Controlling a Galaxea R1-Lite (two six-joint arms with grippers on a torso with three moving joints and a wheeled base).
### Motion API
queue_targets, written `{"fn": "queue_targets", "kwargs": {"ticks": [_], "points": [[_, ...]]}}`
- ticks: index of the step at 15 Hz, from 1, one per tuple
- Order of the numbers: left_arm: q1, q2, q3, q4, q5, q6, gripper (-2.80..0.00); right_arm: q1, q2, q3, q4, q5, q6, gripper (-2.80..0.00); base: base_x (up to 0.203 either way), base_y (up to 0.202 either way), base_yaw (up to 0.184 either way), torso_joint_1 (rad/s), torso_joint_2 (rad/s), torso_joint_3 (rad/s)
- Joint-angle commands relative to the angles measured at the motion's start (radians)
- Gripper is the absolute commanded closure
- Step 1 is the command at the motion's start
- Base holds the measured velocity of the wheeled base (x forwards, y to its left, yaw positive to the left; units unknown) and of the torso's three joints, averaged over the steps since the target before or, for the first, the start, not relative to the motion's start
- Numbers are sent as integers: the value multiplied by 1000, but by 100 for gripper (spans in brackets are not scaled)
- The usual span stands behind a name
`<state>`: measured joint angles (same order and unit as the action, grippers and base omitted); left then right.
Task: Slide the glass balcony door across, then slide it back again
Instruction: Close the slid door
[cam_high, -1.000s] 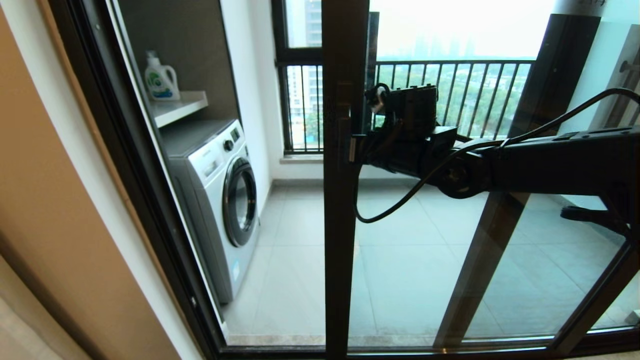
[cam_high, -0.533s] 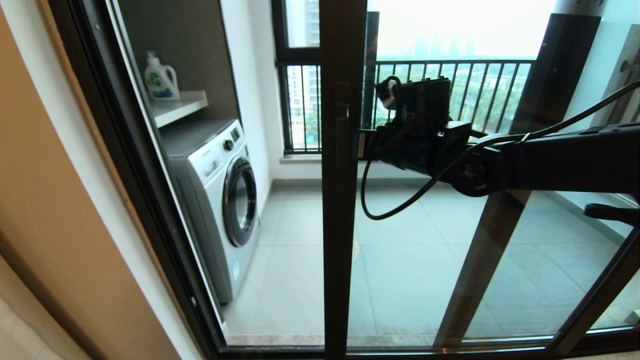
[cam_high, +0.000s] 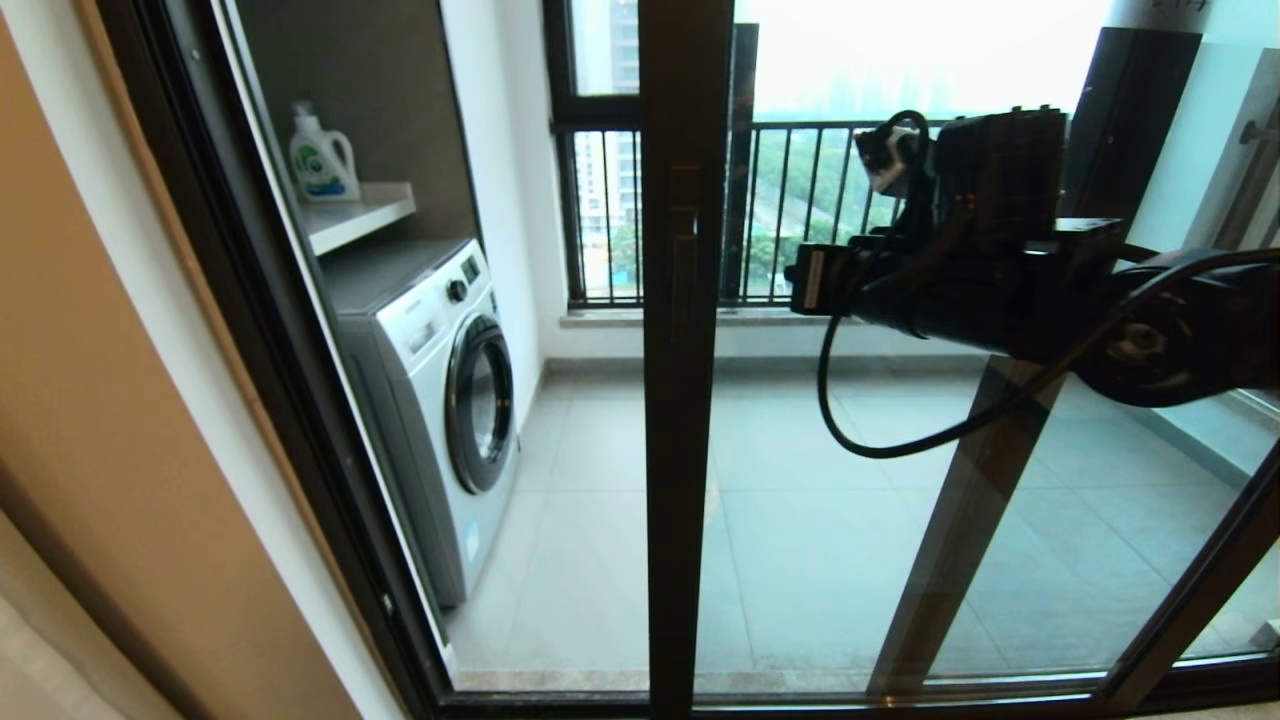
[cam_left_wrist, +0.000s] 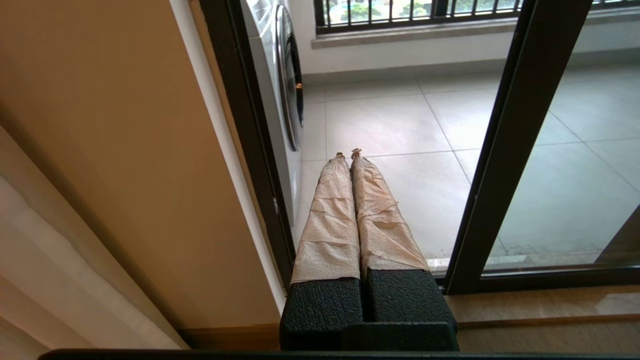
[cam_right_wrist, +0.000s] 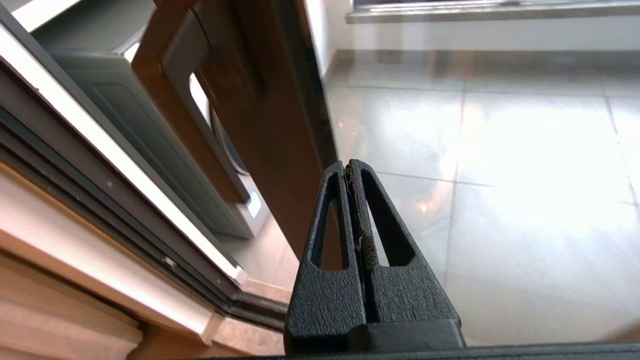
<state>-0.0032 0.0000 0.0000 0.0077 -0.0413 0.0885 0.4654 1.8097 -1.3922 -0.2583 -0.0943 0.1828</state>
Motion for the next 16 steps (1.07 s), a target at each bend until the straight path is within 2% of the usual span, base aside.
{"fn": "queue_targets", "kwargs": {"ticks": [1,3,6,8,12,14,16], "points": [[0,2,0,0,0,0,0,-11,-226,182,-1,-21,2,0,0,0,0,0,0,0],[0,2,0,0,0,0,0,-25,-410,415,-1,-66,-1,0,0,0,0,0,0,0],[0,2,0,0,0,0,0,-107,-732,607,52,-102,-37,0,0,0,0,0,0,0],[0,2,0,0,0,0,0,-178,-945,626,210,-125,-79,0,0,0,0,0,0,0],[0,2,0,0,0,0,0,-325,-1278,529,599,-175,-190,0,0,0,0,0,0,0],[-1,2,0,0,0,0,0,-423,-1405,517,670,-180,-290,0,0,0,0,0,0,0],[0,2,0,0,0,0,0,-463,-1523,531,694,-150,-377,0,0,0,0,0,0,0]]}}
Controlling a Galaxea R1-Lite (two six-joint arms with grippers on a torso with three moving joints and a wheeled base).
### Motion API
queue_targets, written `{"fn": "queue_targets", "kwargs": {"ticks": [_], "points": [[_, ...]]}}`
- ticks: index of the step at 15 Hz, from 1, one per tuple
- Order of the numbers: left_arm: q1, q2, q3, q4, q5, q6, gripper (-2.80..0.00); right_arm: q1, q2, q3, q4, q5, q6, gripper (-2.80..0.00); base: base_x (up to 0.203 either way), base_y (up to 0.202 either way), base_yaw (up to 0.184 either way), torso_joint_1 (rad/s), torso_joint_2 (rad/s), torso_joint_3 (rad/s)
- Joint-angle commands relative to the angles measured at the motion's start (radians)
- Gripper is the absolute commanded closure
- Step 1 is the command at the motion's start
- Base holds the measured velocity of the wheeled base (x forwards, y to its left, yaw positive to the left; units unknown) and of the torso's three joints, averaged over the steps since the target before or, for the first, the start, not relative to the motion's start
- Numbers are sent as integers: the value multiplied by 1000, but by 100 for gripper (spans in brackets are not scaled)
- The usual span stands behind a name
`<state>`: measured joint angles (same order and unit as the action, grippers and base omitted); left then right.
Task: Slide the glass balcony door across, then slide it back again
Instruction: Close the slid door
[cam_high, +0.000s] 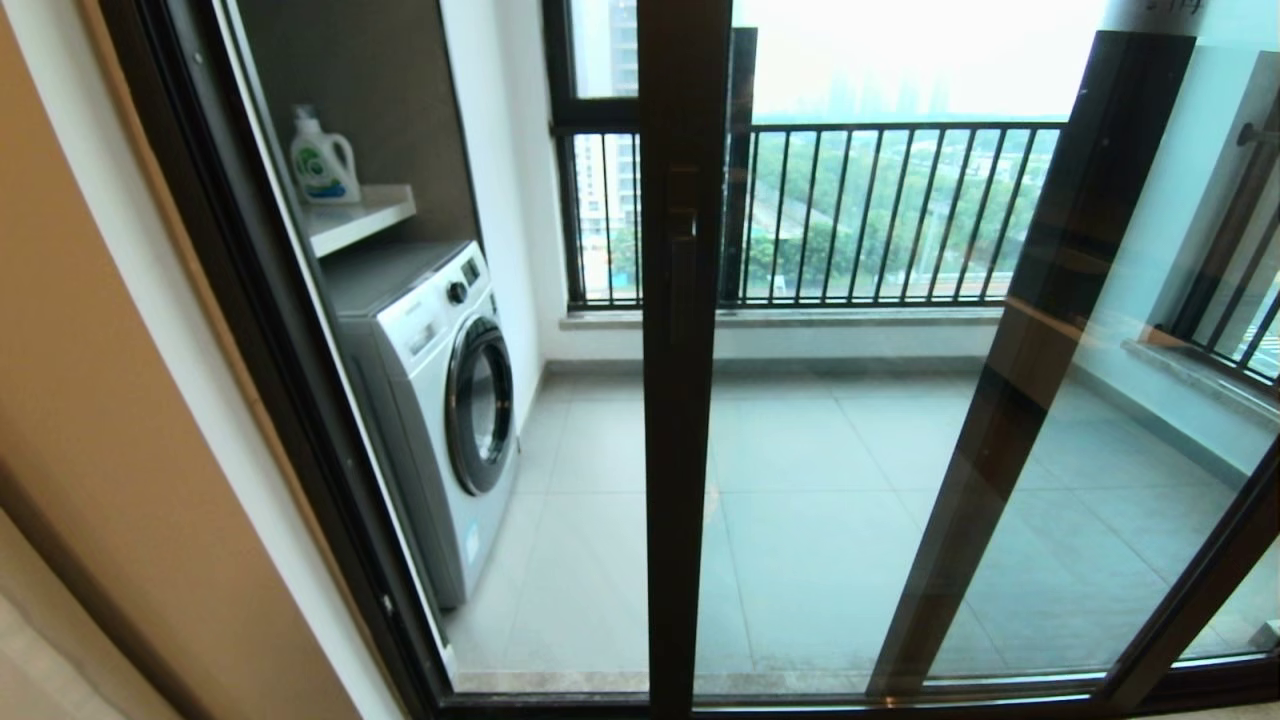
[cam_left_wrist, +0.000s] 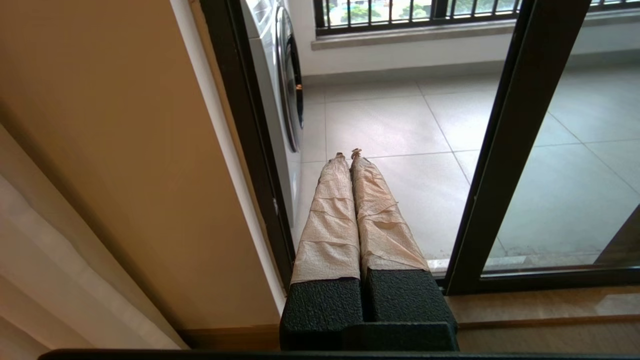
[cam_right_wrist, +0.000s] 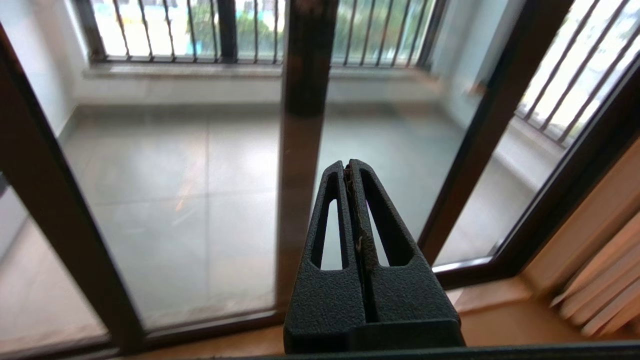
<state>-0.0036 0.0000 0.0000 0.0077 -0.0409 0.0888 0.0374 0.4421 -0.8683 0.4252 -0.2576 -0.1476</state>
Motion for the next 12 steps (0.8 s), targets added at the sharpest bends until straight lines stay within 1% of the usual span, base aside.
{"fn": "queue_targets", "kwargs": {"ticks": [1,3,4,5,6,7,8,10,11,12], "points": [[1,2,0,0,-1,0,0,-42,-214,23,25,34,-78,0,0,0,0,0,0,0],[0,2,0,0,-1,0,0,-43,-344,69,102,68,-103,0,0,0,0,0,0,0],[0,2,0,0,-1,0,0,-42,-410,106,156,104,-103,0,0,0,0,0,0,0],[1,2,0,0,-1,0,0,-42,-445,151,207,135,-83,0,0,0,0,0,0,0],[1,2,0,0,-1,0,0,-41,-449,227,227,161,-68,0,0,0,0,0,0,0],[1,2,0,0,-1,0,0,-41,-446,325,200,194,-59,0,0,0,0,0,0,0],[1,2,0,0,-1,0,0,-41,-445,437,121,220,-56,0,0,0,0,0,0,0],[1,0,0,0,-1,0,0,-41,-444,683,-122,249,-57,0,0,0,0,0,0,0],[1,2,0,0,-1,0,0,-40,-443,778,-230,269,-35,0,0,0,0,0,0,0],[1,2,0,0,-1,0,0,-40,-443,833,-296,288,2,0,0,0,0,0,0,0]]}}
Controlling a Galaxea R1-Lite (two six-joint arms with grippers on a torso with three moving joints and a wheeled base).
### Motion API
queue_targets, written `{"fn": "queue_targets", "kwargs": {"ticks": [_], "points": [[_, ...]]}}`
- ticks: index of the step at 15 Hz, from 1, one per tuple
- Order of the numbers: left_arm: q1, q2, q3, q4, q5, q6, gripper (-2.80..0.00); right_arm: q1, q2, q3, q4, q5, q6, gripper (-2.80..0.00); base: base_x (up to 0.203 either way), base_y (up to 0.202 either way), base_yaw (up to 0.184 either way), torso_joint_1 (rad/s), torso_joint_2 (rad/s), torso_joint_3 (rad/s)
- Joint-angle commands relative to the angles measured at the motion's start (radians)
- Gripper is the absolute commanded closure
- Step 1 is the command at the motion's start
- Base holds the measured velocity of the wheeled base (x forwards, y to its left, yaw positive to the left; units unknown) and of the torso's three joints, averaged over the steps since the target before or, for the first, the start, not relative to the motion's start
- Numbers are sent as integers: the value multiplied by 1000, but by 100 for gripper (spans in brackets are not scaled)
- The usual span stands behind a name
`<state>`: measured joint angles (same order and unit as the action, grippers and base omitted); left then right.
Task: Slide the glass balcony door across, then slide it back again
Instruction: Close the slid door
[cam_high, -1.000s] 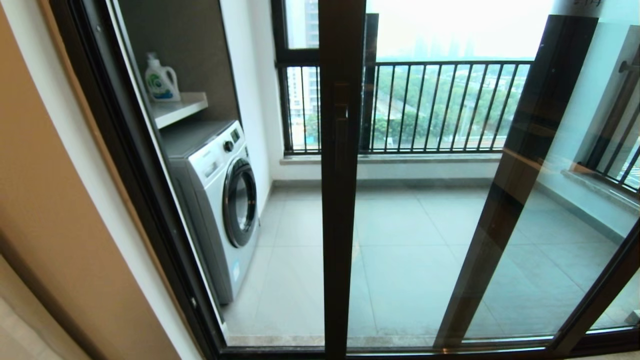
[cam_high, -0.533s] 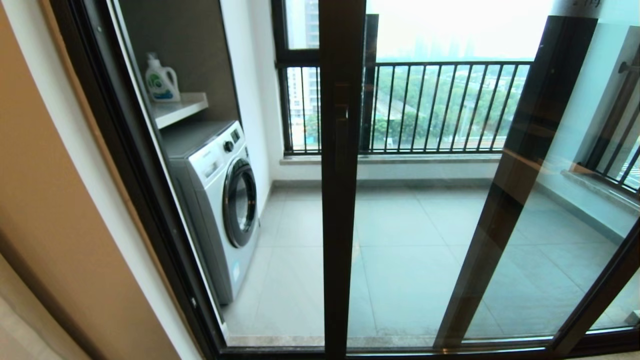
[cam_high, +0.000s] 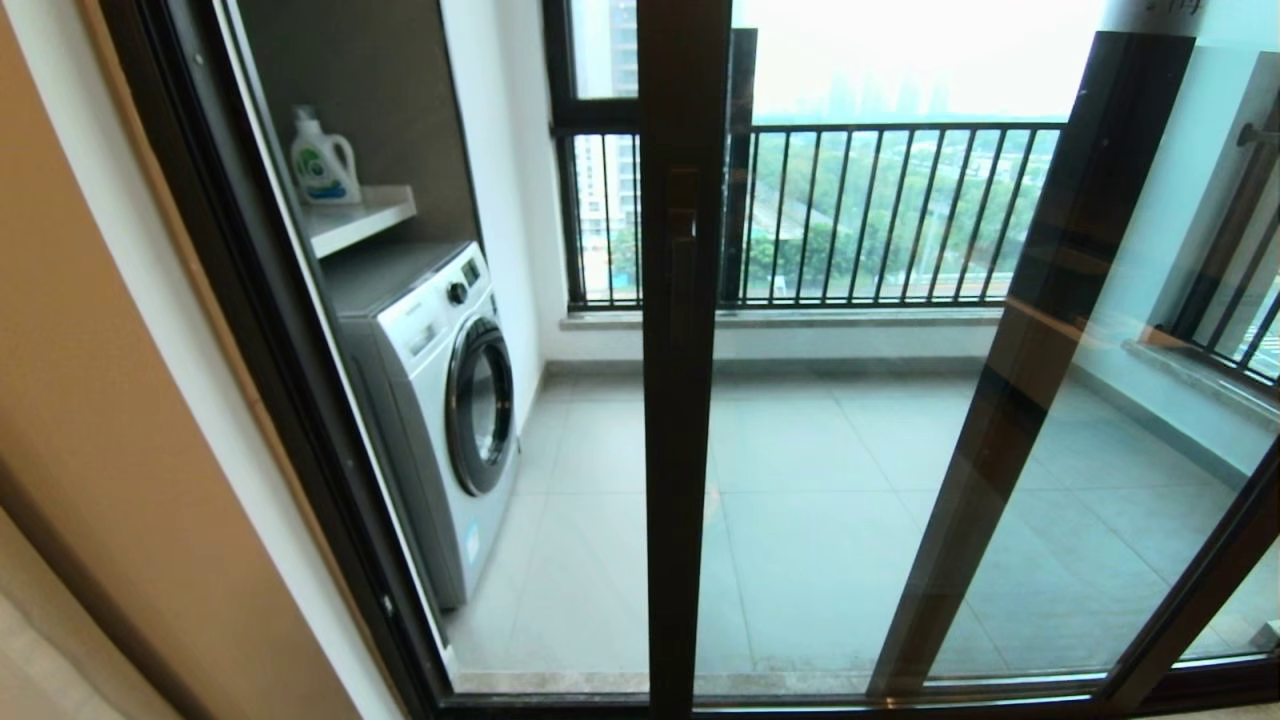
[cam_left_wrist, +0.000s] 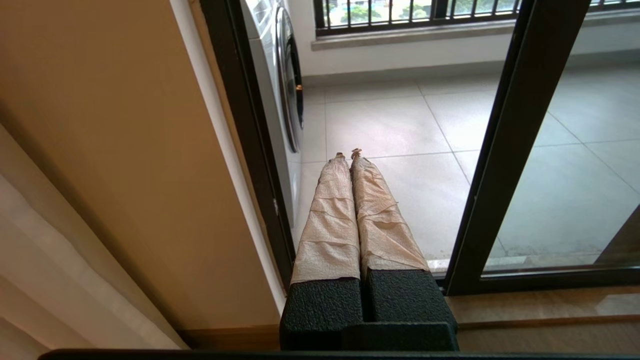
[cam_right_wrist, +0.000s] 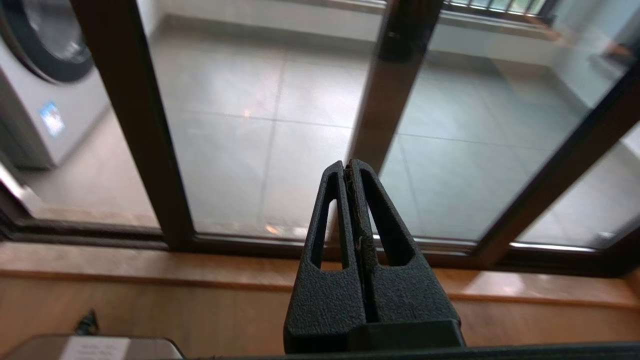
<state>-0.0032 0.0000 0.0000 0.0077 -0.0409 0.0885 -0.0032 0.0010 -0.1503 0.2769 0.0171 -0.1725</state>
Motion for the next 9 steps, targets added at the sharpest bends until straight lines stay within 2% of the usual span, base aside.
{"fn": "queue_targets", "kwargs": {"ticks": [1,9], "points": [[0,2,0,0,-1,0,0,1,-1,129,-206,30,67,0,0,0,0,0,0,0],[0,2,0,0,-1,0,0,3,-1,127,-212,26,93,0,0,0,0,0,0,0]]}}
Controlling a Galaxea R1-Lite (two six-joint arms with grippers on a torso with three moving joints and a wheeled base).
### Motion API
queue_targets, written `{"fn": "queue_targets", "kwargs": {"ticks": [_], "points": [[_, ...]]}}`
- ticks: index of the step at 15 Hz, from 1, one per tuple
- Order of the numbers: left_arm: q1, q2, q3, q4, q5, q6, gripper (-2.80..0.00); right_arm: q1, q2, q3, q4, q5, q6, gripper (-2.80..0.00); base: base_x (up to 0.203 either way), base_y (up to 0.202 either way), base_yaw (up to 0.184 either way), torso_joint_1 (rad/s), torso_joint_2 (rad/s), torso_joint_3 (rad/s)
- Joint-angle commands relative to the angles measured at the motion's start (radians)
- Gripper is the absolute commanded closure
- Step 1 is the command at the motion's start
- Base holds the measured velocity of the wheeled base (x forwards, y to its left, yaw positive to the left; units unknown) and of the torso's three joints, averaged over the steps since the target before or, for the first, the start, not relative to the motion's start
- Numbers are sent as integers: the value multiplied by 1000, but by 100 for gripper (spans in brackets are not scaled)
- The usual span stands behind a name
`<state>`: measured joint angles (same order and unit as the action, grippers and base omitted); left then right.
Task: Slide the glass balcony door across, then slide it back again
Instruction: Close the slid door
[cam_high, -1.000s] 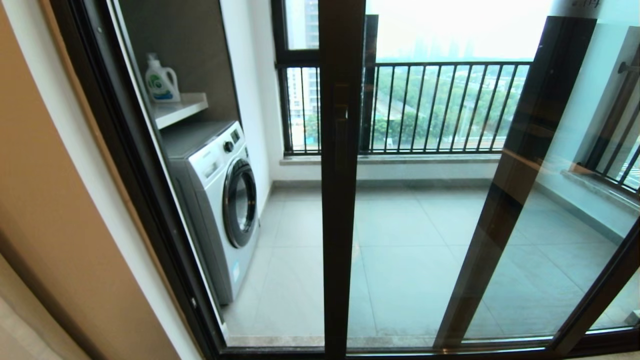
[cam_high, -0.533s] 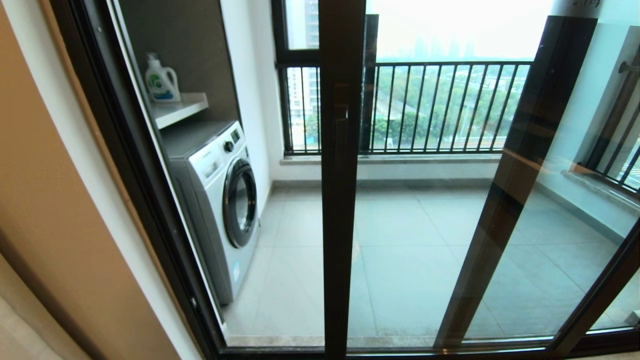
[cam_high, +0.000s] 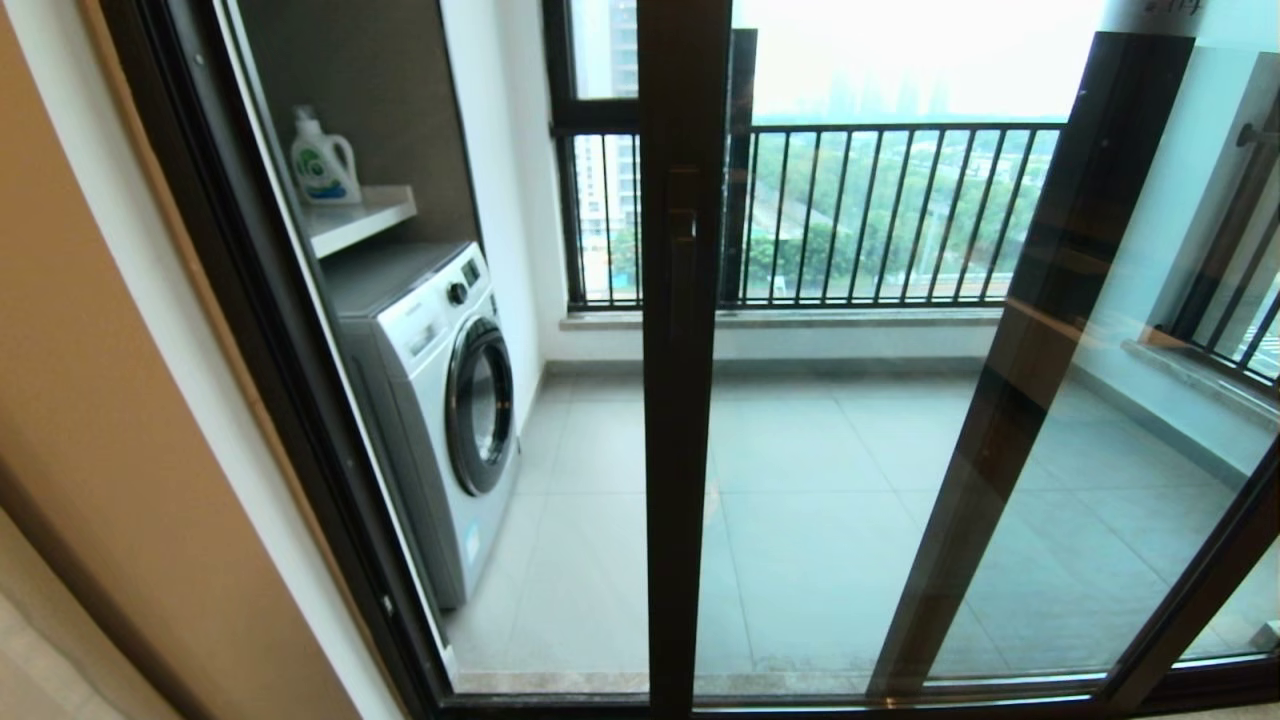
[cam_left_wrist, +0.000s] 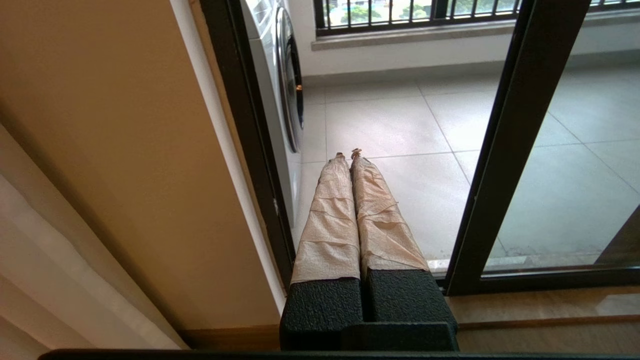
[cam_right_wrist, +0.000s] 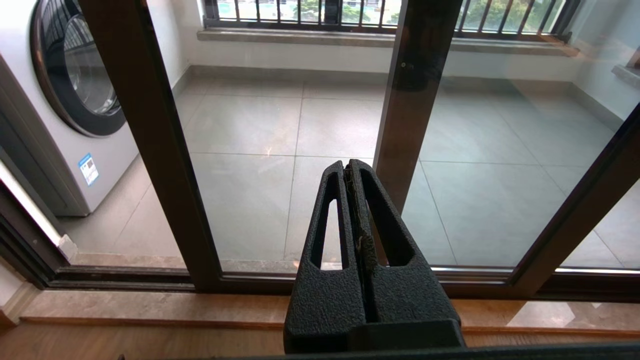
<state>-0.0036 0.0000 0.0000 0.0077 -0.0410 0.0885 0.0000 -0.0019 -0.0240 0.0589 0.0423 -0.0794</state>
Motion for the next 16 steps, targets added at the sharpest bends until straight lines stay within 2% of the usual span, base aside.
{"fn": "queue_targets", "kwargs": {"ticks": [1,9,11,14,16], "points": [[1,2,0,0,0,0,0,0,2,1,5,1,0,0,0,0,0,0,0,0],[1,2,0,0,-3,11,0,0,2,1,5,1,5,0,0,0,0,0,0,0],[1,2,0,0,-5,31,0,0,2,1,4,1,4,0,0,0,0,0,0,0],[1,2,-2,1,16,31,0,0,2,1,4,1,6,0,0,0,0,0,0,0],[1,10,-76,4,5,23,0,0,2,1,5,1,4,0,0,0,0,0,0,0]]}}
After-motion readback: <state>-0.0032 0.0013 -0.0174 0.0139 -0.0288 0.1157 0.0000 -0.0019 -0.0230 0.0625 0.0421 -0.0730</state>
